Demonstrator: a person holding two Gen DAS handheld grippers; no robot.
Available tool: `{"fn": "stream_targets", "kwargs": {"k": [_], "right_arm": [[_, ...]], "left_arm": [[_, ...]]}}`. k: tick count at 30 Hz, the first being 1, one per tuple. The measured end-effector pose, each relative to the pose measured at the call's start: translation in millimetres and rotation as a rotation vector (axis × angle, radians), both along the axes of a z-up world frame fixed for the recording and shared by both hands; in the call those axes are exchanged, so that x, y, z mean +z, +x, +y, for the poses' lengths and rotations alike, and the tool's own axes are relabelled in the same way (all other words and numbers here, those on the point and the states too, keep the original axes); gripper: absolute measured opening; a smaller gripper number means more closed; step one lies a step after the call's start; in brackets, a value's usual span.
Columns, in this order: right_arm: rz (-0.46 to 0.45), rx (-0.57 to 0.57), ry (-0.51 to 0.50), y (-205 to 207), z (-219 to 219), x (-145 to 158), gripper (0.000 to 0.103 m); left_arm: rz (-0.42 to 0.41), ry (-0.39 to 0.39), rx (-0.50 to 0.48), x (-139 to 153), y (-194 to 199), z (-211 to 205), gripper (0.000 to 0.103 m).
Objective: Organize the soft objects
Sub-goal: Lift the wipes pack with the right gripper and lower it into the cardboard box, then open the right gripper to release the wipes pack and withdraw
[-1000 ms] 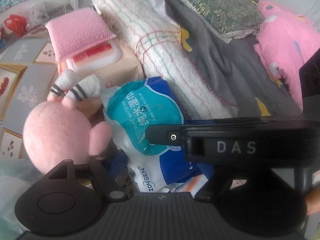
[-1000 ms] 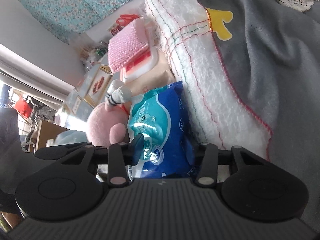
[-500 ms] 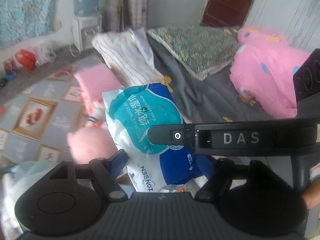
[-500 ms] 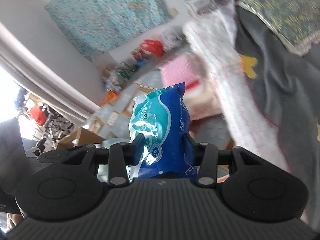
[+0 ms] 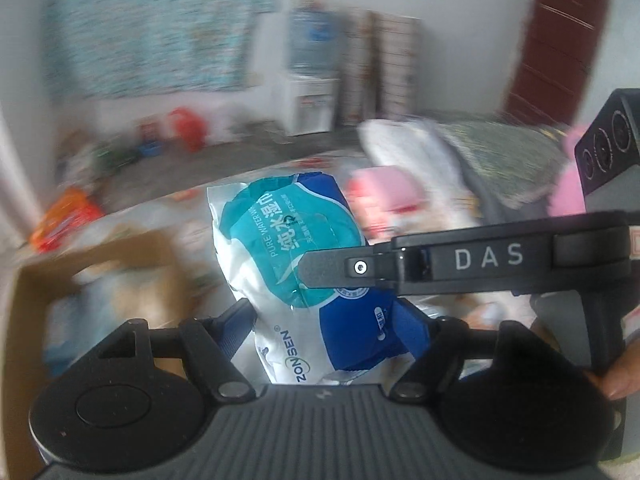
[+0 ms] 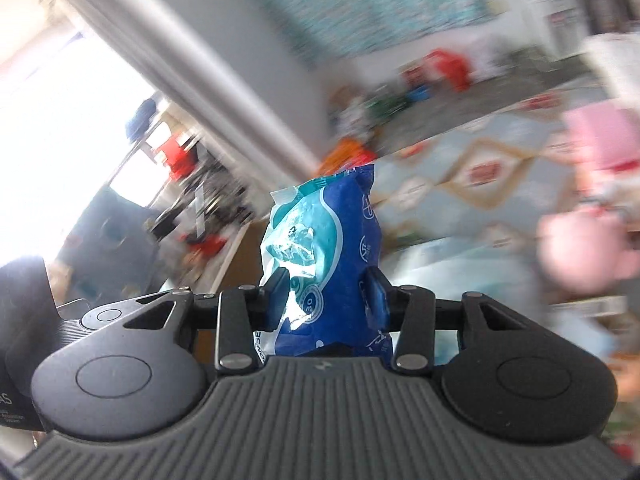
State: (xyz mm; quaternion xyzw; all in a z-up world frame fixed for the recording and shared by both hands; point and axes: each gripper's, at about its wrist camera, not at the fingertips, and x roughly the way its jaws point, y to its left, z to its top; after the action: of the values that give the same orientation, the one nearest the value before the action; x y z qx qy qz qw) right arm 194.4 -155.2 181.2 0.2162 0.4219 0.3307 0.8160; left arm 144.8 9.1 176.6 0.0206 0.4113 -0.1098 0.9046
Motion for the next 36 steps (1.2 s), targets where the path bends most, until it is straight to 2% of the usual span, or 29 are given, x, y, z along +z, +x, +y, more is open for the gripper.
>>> {"fn": "stream_targets", "kwargs": {"k": [6, 11, 15, 20, 23, 25, 30, 36], "right_arm": [[0.060, 0.214, -0.002, -1.7, 131.1, -5.2, 0.043], [0.198, 0.312, -0.031, -0.9, 227.4, -37.4, 0.043], [0.361, 0.307, -0.033, 9.8, 273.9, -79.4, 0.043], [0.476, 0.230, -0.015, 31.9, 295.9, -128.1, 0.043], [0.593, 0.176, -0.015, 41.5, 304.1, -161.5, 0.044], [0.624, 0.170, -0.021, 44.9, 309.7, -176.8, 0.044], [0.632, 0.178, -0.044, 36.6, 318.8, -186.5, 0.044], [0.571, 0.194, -0.021, 31.8, 302.0, -162.3, 0.044]], "left_arm": [[0.034, 0.026, 0.217, -3.3, -28.6, 102.2, 0.077], [0.116, -0.014, 0.369, -31.4, -29.7, 183.3, 0.076], [0.173, 0.024, 0.427, -63.5, -11.4, 222.5, 0.074], [0.205, 0.028, 0.456, -95.7, 10.1, 256.5, 0.072], [0.245, 0.045, 0.457, -114.5, 17.3, 264.2, 0.071], [0.251, 0.063, 0.447, -120.3, 19.3, 264.2, 0.070], [0.235, 0.085, 0.418, -115.5, 11.0, 259.3, 0.069], [0.147, 0.046, 0.391, -83.6, -17.8, 264.3, 0.072]]}}
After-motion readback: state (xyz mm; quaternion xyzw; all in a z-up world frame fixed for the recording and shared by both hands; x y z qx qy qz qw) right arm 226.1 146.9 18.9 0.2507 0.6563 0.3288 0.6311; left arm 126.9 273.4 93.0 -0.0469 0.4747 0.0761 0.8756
